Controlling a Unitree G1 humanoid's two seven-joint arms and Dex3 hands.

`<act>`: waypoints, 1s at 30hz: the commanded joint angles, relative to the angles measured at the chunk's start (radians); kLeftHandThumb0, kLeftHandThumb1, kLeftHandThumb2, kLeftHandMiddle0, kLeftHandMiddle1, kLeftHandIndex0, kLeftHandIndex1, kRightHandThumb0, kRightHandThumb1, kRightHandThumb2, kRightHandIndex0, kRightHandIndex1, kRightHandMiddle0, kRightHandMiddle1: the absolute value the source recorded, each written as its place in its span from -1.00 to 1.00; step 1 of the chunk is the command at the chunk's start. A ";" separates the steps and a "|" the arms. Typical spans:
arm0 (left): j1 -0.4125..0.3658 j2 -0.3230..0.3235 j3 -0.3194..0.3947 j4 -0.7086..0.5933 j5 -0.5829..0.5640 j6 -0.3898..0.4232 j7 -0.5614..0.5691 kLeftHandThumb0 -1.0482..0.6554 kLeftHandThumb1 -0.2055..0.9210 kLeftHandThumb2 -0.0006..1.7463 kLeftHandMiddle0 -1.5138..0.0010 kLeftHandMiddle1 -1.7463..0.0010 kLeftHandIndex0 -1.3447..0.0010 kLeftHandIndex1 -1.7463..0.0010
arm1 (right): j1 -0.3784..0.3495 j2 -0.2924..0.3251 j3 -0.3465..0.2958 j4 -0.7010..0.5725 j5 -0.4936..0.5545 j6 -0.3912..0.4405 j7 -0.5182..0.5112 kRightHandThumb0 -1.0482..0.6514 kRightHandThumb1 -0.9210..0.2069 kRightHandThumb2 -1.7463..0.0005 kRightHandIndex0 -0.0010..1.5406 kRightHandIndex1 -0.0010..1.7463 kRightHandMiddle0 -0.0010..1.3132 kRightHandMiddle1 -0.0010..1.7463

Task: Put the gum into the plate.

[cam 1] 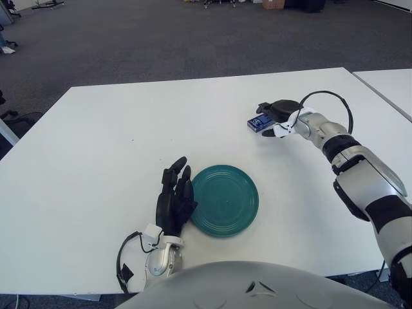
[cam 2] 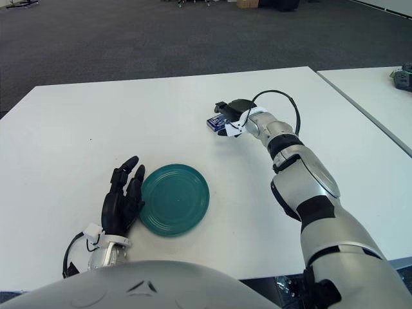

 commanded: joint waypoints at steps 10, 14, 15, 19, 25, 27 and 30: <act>-0.002 -0.028 0.001 0.019 0.003 0.036 0.011 -0.73 1.00 -0.32 0.50 0.99 1.00 -0.01 | 0.051 0.064 0.063 0.061 -0.041 0.043 -0.062 -0.94 -1.00 0.11 -0.63 -0.98 -1.00 -0.20; -0.006 -0.020 0.000 0.018 0.004 0.045 0.004 -0.73 1.00 -0.29 0.53 0.99 1.00 0.05 | 0.079 0.068 0.083 0.075 -0.051 0.039 -0.071 -0.91 -1.00 0.10 -0.64 -0.98 -1.00 -0.22; -0.007 -0.019 0.000 0.018 0.004 0.047 0.004 -0.74 1.00 -0.28 0.53 0.99 1.00 0.06 | 0.084 0.068 0.088 0.079 -0.052 0.039 -0.074 -0.91 -1.00 0.10 -0.64 -0.99 -1.00 -0.23; -0.010 -0.020 -0.001 0.018 0.004 0.049 0.002 -0.74 1.00 -0.25 0.55 1.00 1.00 0.11 | 0.102 0.069 0.106 0.092 -0.058 0.039 -0.081 -0.90 -1.00 0.08 -0.65 -0.99 -1.00 -0.26; -0.013 -0.019 0.003 0.021 -0.006 0.050 -0.006 -0.72 1.00 -0.22 0.58 1.00 1.00 0.17 | 0.119 0.066 0.125 0.101 -0.056 0.040 -0.058 -0.89 -1.00 0.07 -0.66 -1.00 -1.00 -0.30; -0.015 -0.019 0.006 0.024 -0.008 0.049 -0.007 -0.72 1.00 -0.21 0.58 1.00 1.00 0.18 | 0.126 0.067 0.126 0.102 -0.052 0.041 -0.039 -0.88 -1.00 0.07 -0.67 -1.00 -1.00 -0.30; -0.018 -0.022 0.008 0.028 -0.010 0.047 -0.006 -0.72 1.00 -0.18 0.58 1.00 1.00 0.18 | 0.132 0.068 0.125 0.103 -0.047 0.043 -0.027 -0.88 -1.00 0.07 -0.68 -1.00 -1.00 -0.31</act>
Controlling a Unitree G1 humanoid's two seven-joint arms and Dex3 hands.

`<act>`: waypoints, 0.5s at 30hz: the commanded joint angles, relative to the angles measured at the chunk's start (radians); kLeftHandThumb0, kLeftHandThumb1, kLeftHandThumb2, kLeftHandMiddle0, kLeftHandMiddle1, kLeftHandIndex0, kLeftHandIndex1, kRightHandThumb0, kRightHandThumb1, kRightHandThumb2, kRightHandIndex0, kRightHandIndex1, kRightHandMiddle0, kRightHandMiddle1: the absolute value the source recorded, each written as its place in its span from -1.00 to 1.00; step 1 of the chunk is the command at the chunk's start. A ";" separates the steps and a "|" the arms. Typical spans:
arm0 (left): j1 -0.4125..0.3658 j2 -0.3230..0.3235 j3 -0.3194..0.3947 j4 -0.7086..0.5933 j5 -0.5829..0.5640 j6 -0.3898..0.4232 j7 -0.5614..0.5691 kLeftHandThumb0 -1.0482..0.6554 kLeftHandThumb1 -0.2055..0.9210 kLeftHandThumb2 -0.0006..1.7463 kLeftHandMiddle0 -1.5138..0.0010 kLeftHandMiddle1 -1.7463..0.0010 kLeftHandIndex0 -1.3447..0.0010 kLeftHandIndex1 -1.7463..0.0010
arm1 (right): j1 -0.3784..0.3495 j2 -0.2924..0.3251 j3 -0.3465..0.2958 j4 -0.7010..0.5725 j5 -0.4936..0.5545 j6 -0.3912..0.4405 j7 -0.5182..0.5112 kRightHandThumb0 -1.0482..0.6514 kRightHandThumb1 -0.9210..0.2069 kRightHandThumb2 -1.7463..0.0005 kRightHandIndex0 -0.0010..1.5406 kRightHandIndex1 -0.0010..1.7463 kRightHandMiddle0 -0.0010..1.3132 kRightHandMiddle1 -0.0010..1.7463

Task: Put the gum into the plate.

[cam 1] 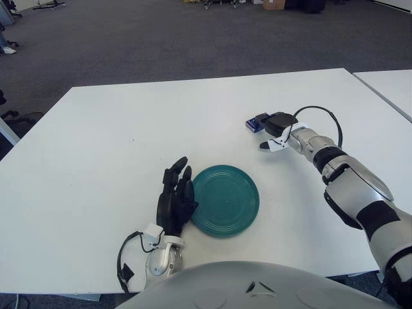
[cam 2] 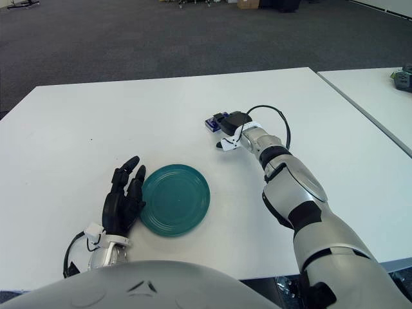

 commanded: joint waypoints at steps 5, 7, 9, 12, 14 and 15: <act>-0.022 -0.032 0.010 0.035 -0.017 0.030 0.006 -0.73 1.00 -0.16 0.56 0.99 1.00 0.15 | 0.065 0.003 0.025 0.028 -0.015 -0.003 0.084 -0.87 -1.00 0.07 -0.70 -1.00 -1.00 -0.31; -0.022 -0.035 0.010 0.035 -0.020 0.030 0.008 -0.73 1.00 -0.16 0.56 0.99 1.00 0.14 | 0.067 0.003 0.026 0.028 -0.015 -0.004 0.087 -0.86 -1.00 0.07 -0.70 -1.00 -1.00 -0.30; -0.023 -0.038 0.008 0.035 -0.022 0.031 0.011 -0.73 1.00 -0.16 0.56 0.99 1.00 0.13 | 0.070 0.001 0.027 0.028 -0.015 -0.007 0.089 -0.85 -1.00 0.07 -0.71 -1.00 -1.00 -0.30; -0.025 -0.043 0.005 0.037 -0.021 0.030 0.017 -0.73 1.00 -0.17 0.56 0.99 1.00 0.12 | 0.072 -0.003 0.028 0.027 -0.016 -0.011 0.091 -0.85 -1.00 0.07 -0.70 -1.00 -1.00 -0.28; -0.021 -0.045 0.002 0.033 -0.019 0.029 0.020 -0.73 1.00 -0.15 0.55 0.99 1.00 0.10 | 0.078 -0.012 0.033 0.024 -0.020 -0.021 0.087 -0.84 -1.00 0.07 -0.70 -1.00 -1.00 -0.27; -0.019 -0.046 0.001 0.031 -0.018 0.028 0.022 -0.73 1.00 -0.15 0.55 0.99 1.00 0.09 | 0.082 -0.022 0.036 0.020 -0.022 -0.031 0.083 -0.84 -1.00 0.07 -0.70 -1.00 -1.00 -0.27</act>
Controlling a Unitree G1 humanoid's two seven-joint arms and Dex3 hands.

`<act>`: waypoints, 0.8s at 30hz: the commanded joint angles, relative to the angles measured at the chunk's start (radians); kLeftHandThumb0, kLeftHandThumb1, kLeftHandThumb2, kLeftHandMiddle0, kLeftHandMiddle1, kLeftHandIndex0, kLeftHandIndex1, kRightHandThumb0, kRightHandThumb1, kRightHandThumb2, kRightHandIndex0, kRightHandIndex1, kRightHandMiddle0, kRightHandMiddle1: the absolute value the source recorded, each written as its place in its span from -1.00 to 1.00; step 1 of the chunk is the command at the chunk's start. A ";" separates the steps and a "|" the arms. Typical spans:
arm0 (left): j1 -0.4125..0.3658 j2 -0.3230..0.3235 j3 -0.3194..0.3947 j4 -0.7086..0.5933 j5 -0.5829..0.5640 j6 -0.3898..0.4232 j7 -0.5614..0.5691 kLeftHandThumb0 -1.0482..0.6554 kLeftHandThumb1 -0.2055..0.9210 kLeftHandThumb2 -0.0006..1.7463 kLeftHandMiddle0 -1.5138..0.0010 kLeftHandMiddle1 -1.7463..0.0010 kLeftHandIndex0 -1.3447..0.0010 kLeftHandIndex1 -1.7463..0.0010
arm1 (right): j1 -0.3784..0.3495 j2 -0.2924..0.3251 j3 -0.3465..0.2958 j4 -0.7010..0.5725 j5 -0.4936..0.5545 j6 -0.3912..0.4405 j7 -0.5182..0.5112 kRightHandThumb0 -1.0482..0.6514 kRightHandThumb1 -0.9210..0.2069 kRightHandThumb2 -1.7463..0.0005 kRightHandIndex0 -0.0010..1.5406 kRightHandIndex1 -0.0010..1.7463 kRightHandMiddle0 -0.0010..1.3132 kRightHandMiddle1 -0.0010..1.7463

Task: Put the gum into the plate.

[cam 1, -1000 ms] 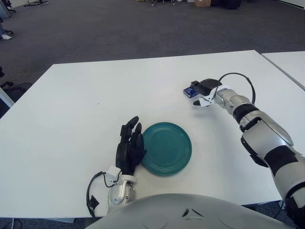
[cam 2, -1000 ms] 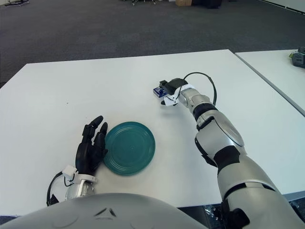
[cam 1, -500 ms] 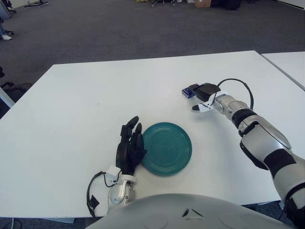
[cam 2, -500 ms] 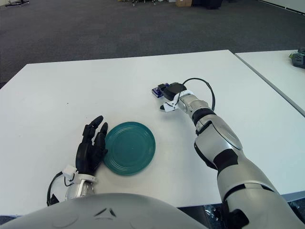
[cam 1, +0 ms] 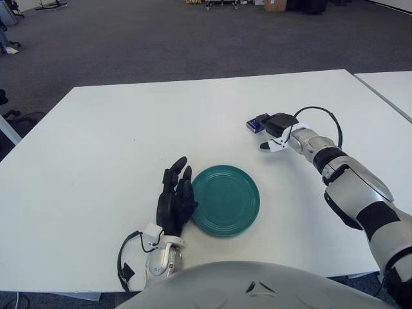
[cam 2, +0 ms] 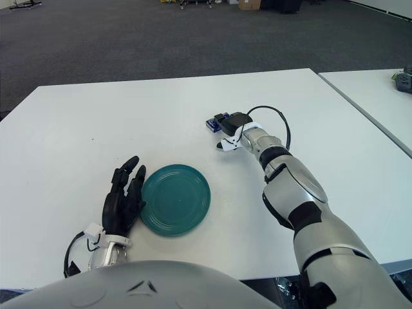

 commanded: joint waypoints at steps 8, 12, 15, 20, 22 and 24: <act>-0.010 -0.030 0.013 0.033 -0.031 0.014 -0.005 -0.74 1.00 -0.09 0.55 0.99 1.00 0.07 | 0.089 -0.103 0.064 -0.013 -0.049 -0.134 0.040 -0.86 -1.00 0.08 -0.68 -0.99 -1.00 -0.23; -0.017 -0.029 0.022 0.051 -0.071 0.012 -0.034 -0.75 1.00 -0.07 0.56 0.99 1.00 0.08 | 0.088 -0.160 0.107 -0.042 -0.089 -0.202 -0.015 -0.86 -1.00 0.07 -0.66 -0.98 -1.00 -0.24; -0.020 -0.036 0.026 0.064 -0.083 0.004 -0.041 -0.77 1.00 -0.07 0.56 1.00 1.00 0.07 | 0.091 -0.217 0.114 -0.087 -0.089 -0.259 -0.029 -0.86 -1.00 0.07 -0.65 -0.98 -1.00 -0.24; -0.027 -0.048 0.017 0.082 -0.079 -0.008 -0.037 -0.82 1.00 -0.07 0.52 0.98 0.99 0.00 | 0.123 -0.321 0.088 -0.222 -0.060 -0.343 -0.006 -0.88 -1.00 0.05 -0.63 -0.98 -1.00 -0.21; -0.022 -0.053 0.005 0.074 -0.065 -0.007 -0.025 -0.82 1.00 -0.07 0.51 0.97 0.99 -0.02 | 0.153 -0.368 0.066 -0.306 -0.039 -0.367 0.018 -0.88 -1.00 0.05 -0.62 -0.97 -1.00 -0.20; -0.019 -0.052 -0.002 0.065 -0.056 -0.002 -0.017 -0.81 1.00 -0.08 0.51 0.98 0.99 -0.02 | 0.187 -0.408 0.039 -0.388 -0.018 -0.377 0.046 -0.89 -1.00 0.04 -0.61 -0.97 -1.00 -0.19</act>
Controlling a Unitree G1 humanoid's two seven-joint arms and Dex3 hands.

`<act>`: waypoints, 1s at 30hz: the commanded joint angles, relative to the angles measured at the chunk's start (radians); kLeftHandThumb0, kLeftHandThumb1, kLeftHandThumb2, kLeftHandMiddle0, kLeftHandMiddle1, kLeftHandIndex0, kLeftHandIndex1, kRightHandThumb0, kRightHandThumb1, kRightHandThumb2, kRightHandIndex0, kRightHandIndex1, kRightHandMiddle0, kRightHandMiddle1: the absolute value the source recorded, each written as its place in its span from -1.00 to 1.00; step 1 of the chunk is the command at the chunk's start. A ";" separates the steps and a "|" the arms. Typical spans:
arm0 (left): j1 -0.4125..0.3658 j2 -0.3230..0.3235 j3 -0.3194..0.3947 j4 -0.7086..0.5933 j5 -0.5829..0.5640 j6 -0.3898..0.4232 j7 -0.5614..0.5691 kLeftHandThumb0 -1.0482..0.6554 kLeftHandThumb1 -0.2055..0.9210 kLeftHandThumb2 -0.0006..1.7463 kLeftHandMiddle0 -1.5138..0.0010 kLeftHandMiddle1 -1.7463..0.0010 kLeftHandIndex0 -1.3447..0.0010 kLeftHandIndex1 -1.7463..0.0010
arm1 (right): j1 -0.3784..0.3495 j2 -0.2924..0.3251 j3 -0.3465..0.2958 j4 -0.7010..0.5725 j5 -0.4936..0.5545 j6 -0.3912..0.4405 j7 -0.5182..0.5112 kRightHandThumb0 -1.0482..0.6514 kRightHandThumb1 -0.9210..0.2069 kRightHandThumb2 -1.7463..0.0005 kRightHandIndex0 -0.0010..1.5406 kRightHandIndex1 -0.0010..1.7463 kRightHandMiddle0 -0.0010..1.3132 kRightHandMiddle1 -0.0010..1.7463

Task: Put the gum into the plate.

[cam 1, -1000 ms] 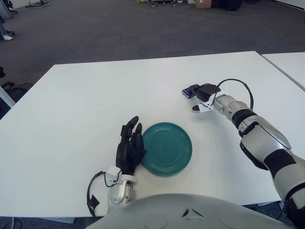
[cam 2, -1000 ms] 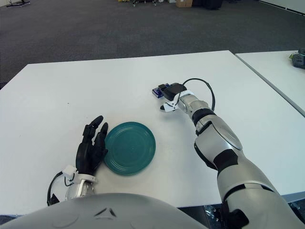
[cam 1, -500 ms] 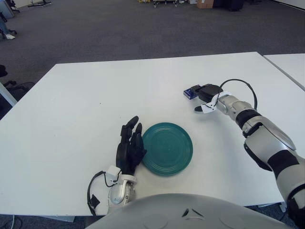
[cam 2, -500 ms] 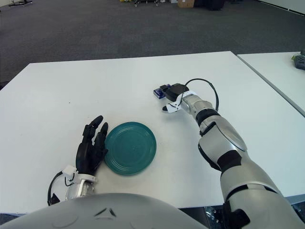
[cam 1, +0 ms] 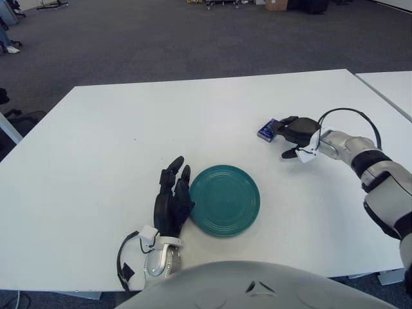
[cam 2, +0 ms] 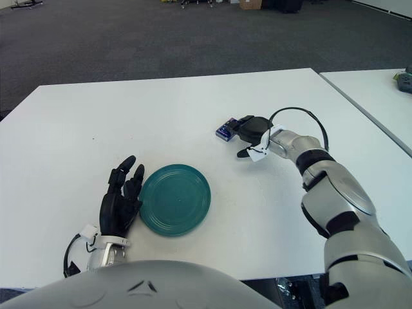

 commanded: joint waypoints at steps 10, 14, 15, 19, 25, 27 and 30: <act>-0.001 -0.037 -0.018 0.006 0.018 0.059 0.019 -0.77 1.00 -0.10 0.57 1.00 1.00 0.06 | 0.255 -0.185 -0.152 -0.424 0.099 -0.001 0.231 -0.92 -1.00 -0.03 -0.60 -0.98 -1.00 -0.19; 0.000 -0.037 -0.013 0.006 0.014 0.054 0.019 -0.77 1.00 -0.09 0.56 0.99 1.00 0.05 | 0.327 -0.232 -0.211 -0.524 0.130 0.000 0.270 -0.95 -1.00 -0.07 -0.61 -0.99 -1.00 -0.19; 0.000 -0.037 -0.012 0.007 0.013 0.053 0.019 -0.77 1.00 -0.08 0.55 0.99 1.00 0.04 | 0.340 -0.237 -0.223 -0.540 0.134 0.001 0.278 -0.95 -1.00 -0.08 -0.61 -0.99 -1.00 -0.20; -0.002 -0.036 -0.008 0.012 0.006 0.049 0.013 -0.78 1.00 -0.07 0.54 0.98 1.00 0.01 | 0.399 -0.267 -0.275 -0.610 0.155 -0.003 0.302 -0.96 -1.00 -0.09 -0.61 -0.99 -1.00 -0.20; -0.003 -0.035 -0.002 0.020 -0.015 0.047 -0.002 -0.78 1.00 -0.05 0.52 0.98 1.00 -0.02 | 0.491 -0.304 -0.353 -0.725 0.193 -0.014 0.335 -0.96 -1.00 -0.09 -0.58 -0.98 -1.00 -0.18; -0.002 -0.037 -0.002 0.021 -0.018 0.045 -0.005 -0.79 1.00 -0.06 0.52 0.98 1.00 -0.02 | 0.525 -0.317 -0.379 -0.768 0.212 -0.018 0.348 -0.95 -1.00 -0.07 -0.57 -0.98 -1.00 -0.18; -0.002 -0.036 -0.002 0.020 -0.020 0.046 -0.007 -0.79 1.00 -0.07 0.51 0.98 1.00 -0.04 | 0.561 -0.325 -0.412 -0.811 0.226 -0.020 0.367 -0.93 -1.00 -0.05 -0.56 -0.98 -1.00 -0.18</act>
